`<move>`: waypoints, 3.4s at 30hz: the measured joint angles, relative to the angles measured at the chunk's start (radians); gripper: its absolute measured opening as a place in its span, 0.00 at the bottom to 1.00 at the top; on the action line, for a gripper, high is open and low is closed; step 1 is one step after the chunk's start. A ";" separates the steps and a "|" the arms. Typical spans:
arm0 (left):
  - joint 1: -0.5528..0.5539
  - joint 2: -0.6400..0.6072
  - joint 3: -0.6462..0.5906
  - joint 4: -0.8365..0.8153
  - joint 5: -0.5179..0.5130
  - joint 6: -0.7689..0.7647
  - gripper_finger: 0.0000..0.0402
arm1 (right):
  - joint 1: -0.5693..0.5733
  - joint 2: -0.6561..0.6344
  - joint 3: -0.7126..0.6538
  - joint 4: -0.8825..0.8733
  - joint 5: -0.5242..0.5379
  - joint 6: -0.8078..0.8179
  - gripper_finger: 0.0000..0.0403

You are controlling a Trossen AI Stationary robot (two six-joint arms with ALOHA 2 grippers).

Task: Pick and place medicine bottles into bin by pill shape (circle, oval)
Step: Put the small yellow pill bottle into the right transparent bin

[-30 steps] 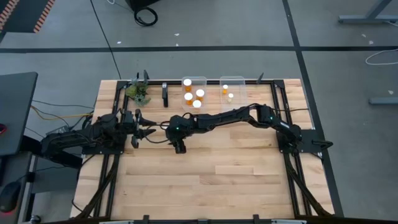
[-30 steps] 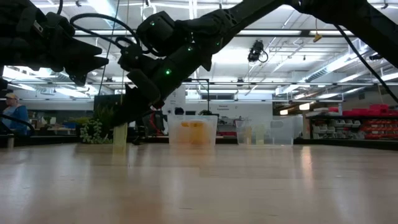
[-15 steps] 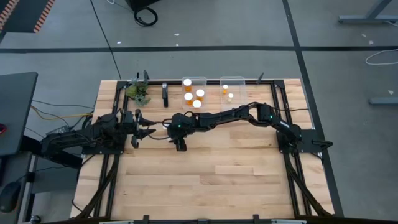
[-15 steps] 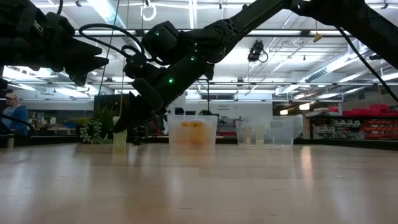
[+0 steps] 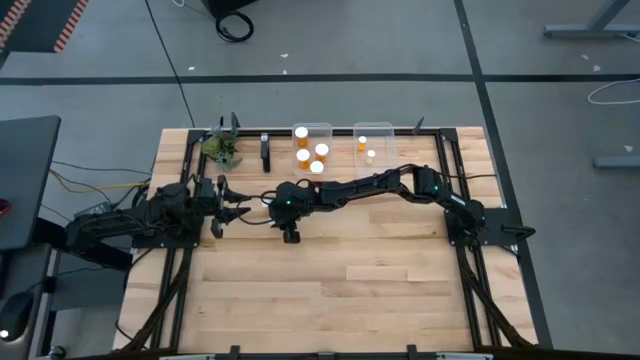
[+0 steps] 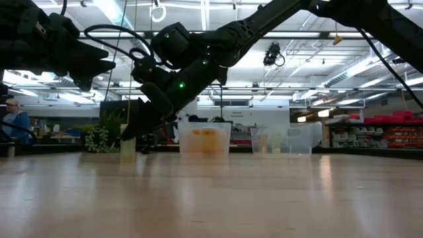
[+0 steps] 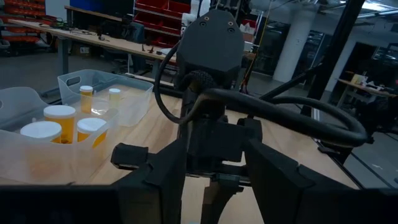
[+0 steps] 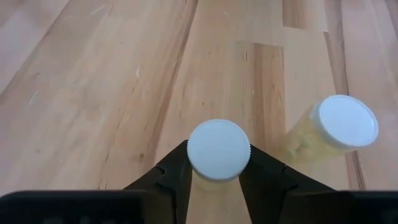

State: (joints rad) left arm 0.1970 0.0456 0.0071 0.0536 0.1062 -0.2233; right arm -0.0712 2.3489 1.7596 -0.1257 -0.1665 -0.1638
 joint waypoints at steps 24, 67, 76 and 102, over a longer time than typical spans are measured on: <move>0.000 0.000 0.000 0.000 0.000 0.000 0.43 | -0.079 -0.122 0.003 -0.152 0.001 -0.013 0.31; 0.000 0.000 0.000 0.000 0.000 0.000 0.43 | -0.237 -0.369 0.003 -0.465 0.096 -0.036 0.31; 0.000 0.000 0.000 0.000 0.000 0.000 0.43 | -0.324 -0.369 0.003 -0.491 0.097 -0.036 0.31; 0.000 0.000 0.000 0.000 0.000 0.000 0.43 | -0.530 -0.614 -0.406 -0.350 0.150 0.021 0.31</move>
State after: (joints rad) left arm 0.1970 0.0456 0.0074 0.0532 0.1063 -0.2230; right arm -0.6015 1.7346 1.3533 -0.4757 -0.0169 -0.1432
